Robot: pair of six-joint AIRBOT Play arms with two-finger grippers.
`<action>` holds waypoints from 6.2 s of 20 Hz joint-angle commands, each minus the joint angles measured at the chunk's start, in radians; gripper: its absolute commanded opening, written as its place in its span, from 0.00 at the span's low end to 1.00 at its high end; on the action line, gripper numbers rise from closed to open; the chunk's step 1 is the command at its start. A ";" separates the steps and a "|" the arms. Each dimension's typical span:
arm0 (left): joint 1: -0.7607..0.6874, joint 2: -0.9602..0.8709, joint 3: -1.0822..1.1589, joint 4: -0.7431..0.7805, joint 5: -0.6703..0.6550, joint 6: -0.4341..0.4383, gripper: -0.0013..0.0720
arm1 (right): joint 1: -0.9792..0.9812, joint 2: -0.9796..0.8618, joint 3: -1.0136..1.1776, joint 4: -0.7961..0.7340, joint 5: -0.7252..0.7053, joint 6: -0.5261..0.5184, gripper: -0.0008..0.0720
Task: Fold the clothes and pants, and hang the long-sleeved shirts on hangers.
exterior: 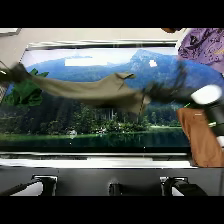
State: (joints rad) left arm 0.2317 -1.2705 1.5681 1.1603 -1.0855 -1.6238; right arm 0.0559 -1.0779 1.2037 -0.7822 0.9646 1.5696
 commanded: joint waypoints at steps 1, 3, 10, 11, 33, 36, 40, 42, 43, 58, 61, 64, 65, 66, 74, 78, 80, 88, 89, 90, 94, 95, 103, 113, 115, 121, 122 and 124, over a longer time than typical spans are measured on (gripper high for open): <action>0.020 0.185 0.143 0.003 0.004 -0.023 0.04 | -0.109 0.079 0.431 -0.097 0.130 0.000 0.05; 0.032 0.329 0.168 0.005 0.011 -0.051 0.04 | -0.134 0.143 0.605 -0.193 0.151 0.030 0.05; 0.036 0.689 0.167 0.173 0.111 -0.140 0.04 | -0.134 0.304 0.758 -0.483 0.181 0.116 0.05; 0.036 0.694 0.168 0.172 0.119 -0.140 0.04 | -0.134 0.289 0.758 -0.482 0.200 0.122 0.05; -0.197 -0.329 -0.173 0.044 0.559 0.017 0.04 | 0.089 -0.858 0.697 -0.736 0.178 0.568 0.05; -0.216 -0.343 -0.174 0.044 0.682 0.016 0.04 | 0.089 -0.858 0.697 -0.775 0.106 0.631 0.05; -0.212 -0.333 -0.144 0.044 0.593 0.016 0.42 | 0.081 -0.850 0.698 -0.760 0.161 0.620 0.33; -0.178 -0.315 -0.101 0.044 0.391 0.016 0.97 | 0.037 -0.822 0.698 -0.670 0.217 0.481 0.51; -0.148 -0.300 -0.083 0.044 0.288 0.017 0.97 | 0.004 -0.801 0.698 -0.632 0.248 0.380 0.51; 0.309 0.282 -0.723 0.048 -0.126 0.132 0.61 | -0.531 -0.406 -0.179 -0.177 0.501 -0.324 0.75; 0.307 0.287 -0.738 0.047 -0.137 0.132 0.61 | -0.518 -0.406 -0.322 -0.193 0.468 -0.371 0.75; 0.307 0.287 -0.738 0.042 -0.133 0.131 0.61 | -0.518 -0.406 -0.402 -0.195 0.428 -0.412 0.75; 0.307 0.287 -0.738 0.039 -0.134 0.130 0.61 | -0.518 -0.406 -0.416 -0.175 0.412 -0.430 0.75; 0.307 0.287 -0.738 0.038 -0.132 0.114 0.61 | -0.518 -0.406 -0.423 -0.162 0.399 -0.441 0.75; 0.309 0.278 -0.738 0.040 -0.126 0.046 0.73 | -0.518 -0.406 -0.523 -0.132 0.385 -0.463 0.74; 0.313 0.278 -0.739 0.045 -0.141 0.017 0.97 | -0.518 -0.406 -0.536 -0.126 0.342 -0.466 0.44; 0.342 0.287 -0.759 0.048 -0.169 0.021 0.97 | -0.518 -0.406 -0.536 -0.107 0.317 -0.468 0.22; 0.595 0.401 -1.127 -0.085 -0.192 0.171 0.97 | -0.518 -0.406 -0.536 -0.044 0.311 -0.497 0.05; 0.596 0.392 -1.154 -0.087 -0.202 0.186 0.97 | -0.518 -0.406 -0.536 -0.031 0.314 -0.509 0.05; 0.596 0.389 -1.173 -0.087 -0.201 0.195 0.97 | -0.518 -0.406 -0.536 -0.016 0.315 -0.516 0.05; 0.595 0.384 -1.187 -0.119 -0.183 0.212 0.97 | -0.518 -0.406 -0.536 0.003 0.315 -0.529 0.05; 0.589 0.384 -1.187 -0.118 -0.177 0.212 0.97 | -0.518 -0.406 -0.536 0.004 0.315 -0.531 0.05; 0.471 0.285 -1.187 -0.118 -0.109 0.248 0.96 | -0.518 -0.406 -0.536 0.005 0.315 -0.542 0.05; 0.459 0.283 -1.187 -0.121 -0.102 0.309 0.54 | -0.518 -0.406 -0.536 0.005 0.315 -0.542 0.05; 0.459 0.283 -1.187 -0.122 -0.104 0.308 0.50 | -0.518 -0.406 -0.536 0.005 0.315 -0.542 0.05; 0.459 0.283 -1.187 -0.122 -0.122 0.308 0.49 | -0.518 -0.406 -0.536 0.005 0.315 -0.542 0.05; 0.459 0.283 -1.187 -0.123 -0.123 0.308 0.50 | -0.518 -0.406 -0.536 0.005 0.315 -0.542 0.05; 0.459 0.283 -1.187 -0.126 -0.126 0.308 0.49 | -0.518 -0.406 -0.536 0.005 0.315 -0.542 0.05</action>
State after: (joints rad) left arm 0.6907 -0.9886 0.3798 1.0428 -1.1999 -1.3163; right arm -0.4614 -1.4841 0.6678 -0.7769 1.2789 1.0279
